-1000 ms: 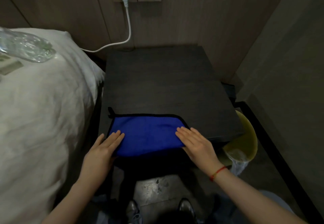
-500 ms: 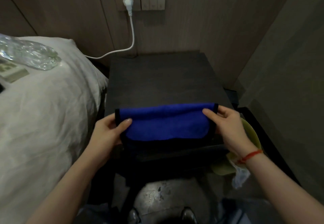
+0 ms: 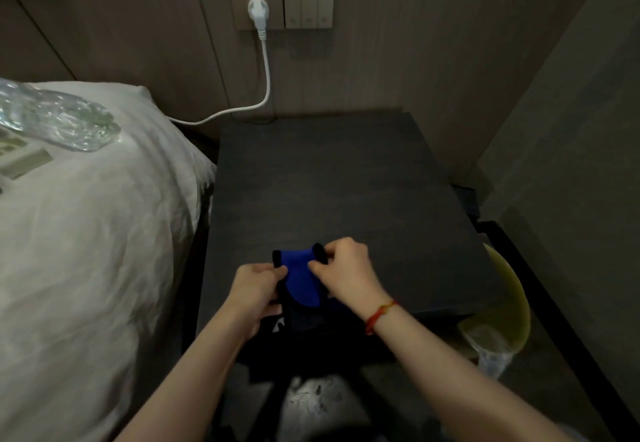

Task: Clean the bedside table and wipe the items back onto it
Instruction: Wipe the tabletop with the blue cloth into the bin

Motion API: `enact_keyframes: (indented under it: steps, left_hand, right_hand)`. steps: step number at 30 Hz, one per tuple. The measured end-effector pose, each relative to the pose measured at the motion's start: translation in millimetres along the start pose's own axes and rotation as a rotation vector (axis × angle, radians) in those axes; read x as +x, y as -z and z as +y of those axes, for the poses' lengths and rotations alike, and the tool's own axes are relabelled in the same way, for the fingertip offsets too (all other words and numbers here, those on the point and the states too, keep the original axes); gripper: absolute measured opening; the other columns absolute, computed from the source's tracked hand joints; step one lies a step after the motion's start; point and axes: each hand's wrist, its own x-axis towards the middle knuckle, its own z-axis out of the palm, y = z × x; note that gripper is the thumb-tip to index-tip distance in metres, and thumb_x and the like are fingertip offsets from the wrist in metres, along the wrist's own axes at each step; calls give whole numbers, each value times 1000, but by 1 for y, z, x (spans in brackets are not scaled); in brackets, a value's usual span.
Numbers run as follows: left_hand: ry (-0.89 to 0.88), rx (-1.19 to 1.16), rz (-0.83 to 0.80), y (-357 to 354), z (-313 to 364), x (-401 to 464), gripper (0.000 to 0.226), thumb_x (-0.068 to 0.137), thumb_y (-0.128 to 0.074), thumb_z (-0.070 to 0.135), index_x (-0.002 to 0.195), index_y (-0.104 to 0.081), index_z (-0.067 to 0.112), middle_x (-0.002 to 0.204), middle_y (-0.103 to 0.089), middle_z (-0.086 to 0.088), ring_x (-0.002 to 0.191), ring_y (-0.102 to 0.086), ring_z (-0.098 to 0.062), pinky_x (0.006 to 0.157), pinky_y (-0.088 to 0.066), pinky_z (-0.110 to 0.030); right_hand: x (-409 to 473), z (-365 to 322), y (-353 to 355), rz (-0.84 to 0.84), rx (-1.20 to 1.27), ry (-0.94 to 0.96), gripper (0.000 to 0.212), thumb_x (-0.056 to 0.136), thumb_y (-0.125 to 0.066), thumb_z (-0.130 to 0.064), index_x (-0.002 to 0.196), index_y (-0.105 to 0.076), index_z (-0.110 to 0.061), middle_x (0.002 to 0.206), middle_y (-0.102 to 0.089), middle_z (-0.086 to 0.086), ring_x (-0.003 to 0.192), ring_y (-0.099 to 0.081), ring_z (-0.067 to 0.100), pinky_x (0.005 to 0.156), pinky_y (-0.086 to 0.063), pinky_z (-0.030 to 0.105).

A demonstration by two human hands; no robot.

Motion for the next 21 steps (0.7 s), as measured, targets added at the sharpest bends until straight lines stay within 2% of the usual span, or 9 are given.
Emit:
enact_keyframes:
  steps: [3, 6, 8, 10, 12, 13, 15, 18, 21]
  left_hand:
    - [14, -24, 35, -1, 1, 2, 20, 94, -50, 17, 81, -62, 8, 77, -63, -12, 75, -58, -27, 69, -45, -34]
    - [31, -43, 24, -1, 2, 3, 21, 92, -55, 28, 88, -63, 9, 78, -63, -9, 78, -57, -27, 64, -43, -30]
    - [38, -33, 5, 0, 1, 3, 21, 89, -58, 32, 85, -63, 11, 79, -62, -7, 79, -56, -26, 64, -42, -29]
    - [24, 4, -18, -1, 1, 1, 18, 88, -62, 28, 84, -64, 10, 81, -65, -7, 77, -59, -23, 60, -43, -26]
    - [2, 69, -11, -2, 1, 0, 12, 85, -66, 20, 89, -65, 9, 88, -69, -8, 76, -63, -18, 54, -44, -26]
    - [-12, 105, 8, -2, 1, 0, 12, 84, -67, 17, 93, -65, 9, 90, -70, -8, 77, -64, -18, 53, -46, -27]
    - [-25, 155, 54, -3, 0, 3, 15, 81, -69, 9, 96, -66, 8, 92, -70, -10, 81, -67, -21, 59, -54, -33]
    - [-31, 170, 86, -9, 4, 7, 18, 82, -66, 2, 97, -66, 12, 93, -69, -10, 86, -68, -27, 78, -57, -46]
    - [-102, 248, 137, -23, 17, 13, 22, 82, -65, 1, 99, -64, 14, 92, -65, -6, 89, -65, -25, 82, -55, -38]
  right_hand:
    - [1, -4, -14, -34, 13, -5, 22, 79, -67, -26, 88, -69, -7, 90, -69, 16, 85, -68, 32, 73, -57, 45]
    - [-3, -7, -15, -63, 31, 14, 34, 80, -65, -34, 67, -67, -2, 72, -70, 18, 70, -68, 30, 70, -56, 44]
    - [-7, -7, -9, -16, 19, 21, 42, 86, -58, -36, 58, -63, -5, 68, -69, 18, 71, -67, 31, 72, -55, 37]
    - [-9, -3, 4, 86, -57, 15, 34, 91, -52, -33, 70, -65, -8, 77, -67, 11, 81, -66, 28, 70, -49, 29]
    - [-8, 5, 17, 153, -178, -4, 24, 93, -51, -27, 88, -64, -7, 90, -63, 7, 87, -63, 24, 69, -47, 29]
    - [-6, 10, 21, 152, -229, -23, 22, 92, -52, -26, 90, -63, -6, 93, -63, 8, 88, -63, 24, 68, -47, 30]
    - [0, 18, 23, 83, -260, -80, 22, 91, -55, -26, 86, -63, -6, 92, -64, 11, 86, -64, 25, 69, -50, 32]
    - [8, 26, 18, -18, -242, -132, 19, 89, -58, -23, 78, -61, -9, 84, -64, 9, 81, -65, 23, 65, -49, 30]
    - [24, 33, 28, -4, -213, -147, 21, 90, -55, -19, 70, -58, -10, 79, -59, 8, 77, -62, 22, 64, -44, 28]
